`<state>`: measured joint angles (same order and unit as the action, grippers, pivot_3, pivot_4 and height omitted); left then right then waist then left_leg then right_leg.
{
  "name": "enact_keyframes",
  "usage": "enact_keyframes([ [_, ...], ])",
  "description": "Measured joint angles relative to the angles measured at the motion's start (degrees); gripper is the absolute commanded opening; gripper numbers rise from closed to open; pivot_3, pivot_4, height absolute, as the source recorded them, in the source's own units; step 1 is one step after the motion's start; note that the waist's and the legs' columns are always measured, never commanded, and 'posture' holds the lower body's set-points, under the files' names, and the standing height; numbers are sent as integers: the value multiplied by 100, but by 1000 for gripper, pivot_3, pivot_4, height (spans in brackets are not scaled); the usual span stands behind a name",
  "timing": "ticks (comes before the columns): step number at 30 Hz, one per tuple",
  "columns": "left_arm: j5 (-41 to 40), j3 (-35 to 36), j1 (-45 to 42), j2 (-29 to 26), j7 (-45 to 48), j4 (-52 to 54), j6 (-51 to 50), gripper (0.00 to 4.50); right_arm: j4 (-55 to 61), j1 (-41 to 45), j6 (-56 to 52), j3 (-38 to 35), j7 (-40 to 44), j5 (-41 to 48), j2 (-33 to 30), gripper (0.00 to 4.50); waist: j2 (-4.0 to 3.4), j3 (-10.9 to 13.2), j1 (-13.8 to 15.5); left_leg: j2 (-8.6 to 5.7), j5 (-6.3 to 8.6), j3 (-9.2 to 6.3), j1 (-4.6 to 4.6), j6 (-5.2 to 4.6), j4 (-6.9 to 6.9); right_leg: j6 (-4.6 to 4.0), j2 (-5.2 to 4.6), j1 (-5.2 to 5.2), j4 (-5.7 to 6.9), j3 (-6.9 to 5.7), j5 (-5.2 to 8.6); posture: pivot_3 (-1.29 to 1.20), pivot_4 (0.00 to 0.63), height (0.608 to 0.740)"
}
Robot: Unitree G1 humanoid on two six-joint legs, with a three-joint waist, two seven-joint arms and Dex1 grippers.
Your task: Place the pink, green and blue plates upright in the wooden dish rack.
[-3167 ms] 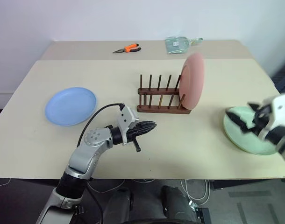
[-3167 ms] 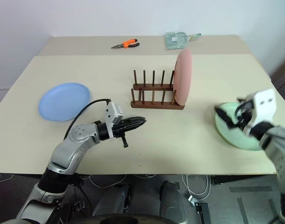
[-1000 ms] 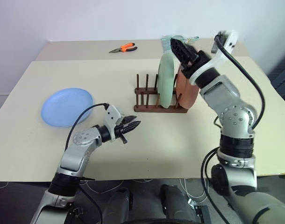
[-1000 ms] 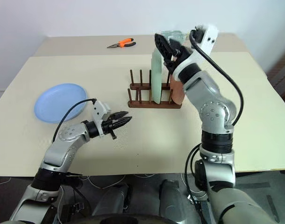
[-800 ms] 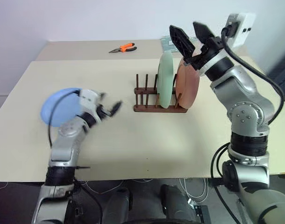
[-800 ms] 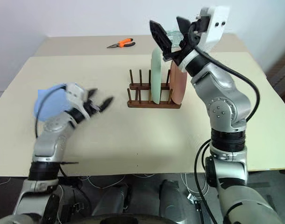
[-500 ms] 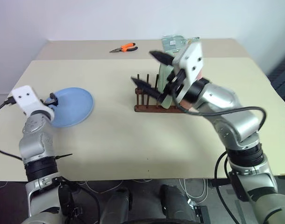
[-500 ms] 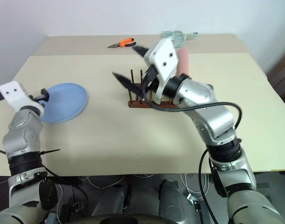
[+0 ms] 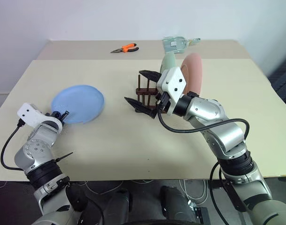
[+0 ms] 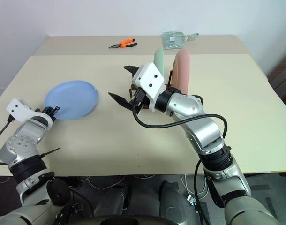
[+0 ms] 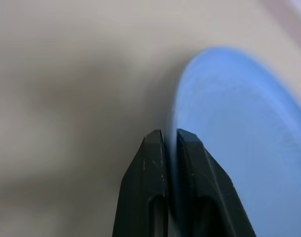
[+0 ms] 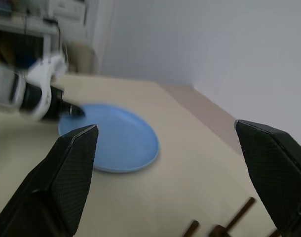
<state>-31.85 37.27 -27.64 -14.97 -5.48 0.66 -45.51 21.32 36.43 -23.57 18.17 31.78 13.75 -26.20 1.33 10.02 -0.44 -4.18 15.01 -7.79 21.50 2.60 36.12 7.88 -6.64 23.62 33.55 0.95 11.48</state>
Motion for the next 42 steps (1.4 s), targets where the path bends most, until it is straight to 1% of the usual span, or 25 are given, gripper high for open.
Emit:
enact_keyframes([
  [2, 68, -706, -195, -225, 592, 466, 311, 79, -9, 110, 225, 418, 121, -499, -35, 4500, 14, 6, -10, 0, -1, 1, -1, 2, -1, -2, 0, -2, -4, 2, -1, 0, 150, 740],
  [4, 79, -1227, -456, -372, 980, 845, 478, 79, -165, 325, 588, 905, 149, -1118, 22, 4500, 13, 5, -36, 0, 0, 8, -7, 2, -6, -2, -1, -3, -6, 6, -1, 0, 150, 740],
  [6, 60, -1632, -567, -445, 1255, 1139, 501, 79, -546, 518, 1026, 1268, 128, -1826, 9, 4500, 12, 4, -76, 3, 0, 15, -14, 2, -13, -2, -1, -1, -5, 11, -1, 0, 150, 740],
  [9, 11, -1924, -570, -607, 1524, 1349, 428, 79, -1351, 668, 1547, 1628, 26, -2686, 43, 4500, 14, 6, -104, 8, -2, 15, -9, 4, -16, -4, 6, 13, 4, 13, -2, 0, 150, 740],
  [12, -78, -2057, -570, -788, 1727, 1634, 340, 0, -2130, 905, 1848, 1698, -166, -3232, 221, 3660, 14, 8, -85, 7, -4, 15, -1, 7, -16, -7, 6, 23, 8, 18, -4, 0, 150, 740],
  [14, -131, -2061, -567, -870, 1776, 1753, 306, 0, -2309, 1052, 1970, 1672, -246, -3413, 296, 2712, 14, 8, -68, 7, -4, 14, 0, 7, -16, -7, 6, 23, 8, 18, -4, 0, 150, 740],
  [18, -207, -1846, -545, -918, 1746, 1793, 201, 0, -2425, 1108, 2237, 1622, -270, -3645, 394, 616, 15, 8, -61, 6, -4, 12, -1, 7, -15, -7, 7, 20, 8, 18, -4, 0, 150, 740],
  [19, -228, -1803, -506, -920, 1742, 1794, 198, 338, -2428, 1108, 2306, 1621, -275, -3689, 400, 175, 15, 8, -62, 6, -4, 12, -2, 7, -15, -7, 7, 20, 8, 18, -4, 0, 150, 740],
  [20, -255, -1732, -447, -925, 1733, 1790, 193, 729, -2427, 1105, 2384, 1617, -277, -3746, 415, 0, 15, 8, -62, 6, -4, 11, -2, 7, -15, -7, 7, 19, 8, 18, -4, 0, 150, 740],
  [21, -290, -1664, -435, -888, 1694, 1772, 194, 1084, -2423, 1098, 2450, 1605, -290, -3769, 455, 0, 16, 9, -59, 6, -4, 10, -2, 7, -14, -7, 7, 20, 9, 17, -4, 0, 150, 740],
  [23, -419, -1507, -529, -703, 1538, 1711, 228, 2005, -2425, 1078, 2465, 1499, -321, -3766, 576, 0, 19, 11, -42, 6, -5, 7, -1, 9, -12, -7, 8, 18, 10, 17, -4, 0, 150, 740],
  [24, -470, -1401, -674, -624, 1419, 1606, 323, 2507, -2420, 1046, 2465, 1425, -338, -3724, 666, 0, 25, 13, -31, 6, -6, 4, 0, 10, -10, -7, 8, 17, 11, 15, -4, 0, 150, 740],
  [25, -485, -1235, -853, -602, 1276, 1479, 500, 3128, -2400, 988, 2466, 1313, -363, -3667, 768, 0, 29, 13, -36, 7, -7, 2, -1, 11, -11, -9, 11, 17, 10, 15, -5, 0, 150, 740],
  [26, -480, -1090, -993, -604, 1169, 1393, 666, 3558, -2368, 929, 2468, 1234, -381, -3588, 859, 0, 29, 13, -37, 6, -7, 2, -2, 11, -12, -9, 11, 17, 10, 15, -5, 0, 150, 740],
  [29, -225, -592, -1345, -694, 697, 950, 1418, 3558, -2129, 649, 2291, 777, -371, -2986, 1254, 0, 26, 12, -66, 8, -7, 6, -8, 13, -20, -10, 12, 21, 12, 19, -6, 0, 150, 740],
  [30, 20, -571, -1283, -870, 623, 758, 1697, 3558, -1939, 508, 2078, 526, -347, -2562, 1490, 0, 25, 12, -78, 11, -8, 5, -10, 15, -23, -12, 16, 22, 13, 20, -7, 0, 150, 740],
  [31, 365, -606, -1078, -1099, 641, 568, 2031, 3558, -1669, 331, 1724, 209, -348, -1975, 1855, 0, 23, 10, -100, 14, -10, 6, -13, 17, -32, -15, 20, 26, 15, 25, -9, 0, 150, 740],
  [32, 716, -688, -780, -1267, 726, 370, 2330, 3558, -1319, 174, 1305, -167, -388, -1297, 2249, 0, 20, 10, -107, 13, -11, 7, -15, 19, -42, -16, 20, 33, 24, 31, -9, 0, 150, 740],
  [33, 920, -795, -477, -1326, 897, 247, 2543, 3558, -1031, 117, 881, -478, -460, -723, 2511, 0, 19, 10, -91, 12, -11, 8, -12, 18, -42, -16, 20, 38, 31, 33, -9, 0, 150, 740],
  [36, 1200, -1431, 446, -1247, 1562, 146, 2895, 3558, -457, 96, -144, -1227, -849, 485, 2998, 0, 26, 7, 11, 8, -11, -2, -3, 18, -28, -18, 15, 38, 37, 25, -9, 0, 150, 740],
  [38, 1428, -2135, 1155, -1240, 2159, 262, 3112, 3558, -251, 75, -722, -1601, -1317, 1045, 3339, 0, 24, 7, -4, 7, -9, 1, -5, 17, -25, -25, 11, 37, 41, 27, -9, 0, 150, 740],
  [40, 1513, -2833, 1731, -1118, 2706, 447, 3217, 3558, -149, 75, -1159, -1830, -1755, 1453, 3345, 0, 23, 8, -25, 9, -9, 2, -3, 17, -25, -42, 10, 42, 44, 28, -1, 0, 150, 740],
  [42, 1485, -3196, 1995, -986, 3047, 522, 3222, 3558, -129, 75, -1435, -2043, -2128, 1701, 3346, 0, 21, 10, -40, 13, -9, 1, 3, 17, -30, -55, 16, 62, 52, 27, 6, 0, 150, 740],
])
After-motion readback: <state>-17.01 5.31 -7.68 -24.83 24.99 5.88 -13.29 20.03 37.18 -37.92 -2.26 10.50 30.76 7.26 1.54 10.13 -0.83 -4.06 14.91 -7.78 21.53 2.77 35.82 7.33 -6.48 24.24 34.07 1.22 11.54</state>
